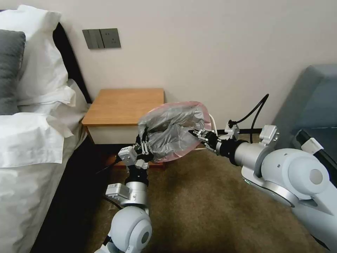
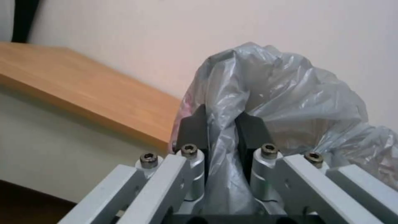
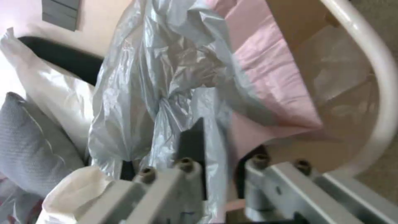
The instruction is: Pick up the garbage bag from the table and place it over the trash can.
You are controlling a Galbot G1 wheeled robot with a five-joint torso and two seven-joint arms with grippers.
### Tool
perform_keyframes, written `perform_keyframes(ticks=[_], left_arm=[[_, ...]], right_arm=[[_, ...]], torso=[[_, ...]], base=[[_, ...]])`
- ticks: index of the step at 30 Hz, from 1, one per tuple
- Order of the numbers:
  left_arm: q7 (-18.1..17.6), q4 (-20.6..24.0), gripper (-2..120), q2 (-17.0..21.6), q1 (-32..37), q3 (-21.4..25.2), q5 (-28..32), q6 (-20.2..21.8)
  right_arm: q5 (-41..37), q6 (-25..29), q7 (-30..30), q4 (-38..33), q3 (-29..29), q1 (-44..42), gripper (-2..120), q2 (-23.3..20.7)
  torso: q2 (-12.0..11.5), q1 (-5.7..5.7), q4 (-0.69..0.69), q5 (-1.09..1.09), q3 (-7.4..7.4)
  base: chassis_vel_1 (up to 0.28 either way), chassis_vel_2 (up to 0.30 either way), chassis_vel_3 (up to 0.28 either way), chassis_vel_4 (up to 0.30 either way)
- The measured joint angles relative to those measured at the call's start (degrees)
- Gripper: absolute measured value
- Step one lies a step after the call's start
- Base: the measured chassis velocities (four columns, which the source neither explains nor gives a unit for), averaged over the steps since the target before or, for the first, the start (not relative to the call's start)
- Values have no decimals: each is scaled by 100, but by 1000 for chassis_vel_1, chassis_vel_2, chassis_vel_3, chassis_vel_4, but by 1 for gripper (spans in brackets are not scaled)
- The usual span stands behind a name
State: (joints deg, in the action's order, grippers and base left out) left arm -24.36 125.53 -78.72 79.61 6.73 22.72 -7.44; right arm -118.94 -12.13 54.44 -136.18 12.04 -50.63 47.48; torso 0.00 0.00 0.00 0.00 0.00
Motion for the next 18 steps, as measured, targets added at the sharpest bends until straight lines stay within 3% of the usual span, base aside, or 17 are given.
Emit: perform_keyframes(ticks=[3, 18], left_arm=[[-12, -16, 11, -18, -6, 0, 17, 8], [-234, -49, 11, -27, -78, 36, 467, 212]], right_arm=[[116, -62, -128, -60, 35, -126, 0, -48], [770, -313, -706, -674, 338, -1148, 0, -345]], torso=[[0, 0, 0, 0, 0], [0, 0, 0, 0, 0]], base=[[0, 0, 0, 0], [0, 0, 0, 0]])
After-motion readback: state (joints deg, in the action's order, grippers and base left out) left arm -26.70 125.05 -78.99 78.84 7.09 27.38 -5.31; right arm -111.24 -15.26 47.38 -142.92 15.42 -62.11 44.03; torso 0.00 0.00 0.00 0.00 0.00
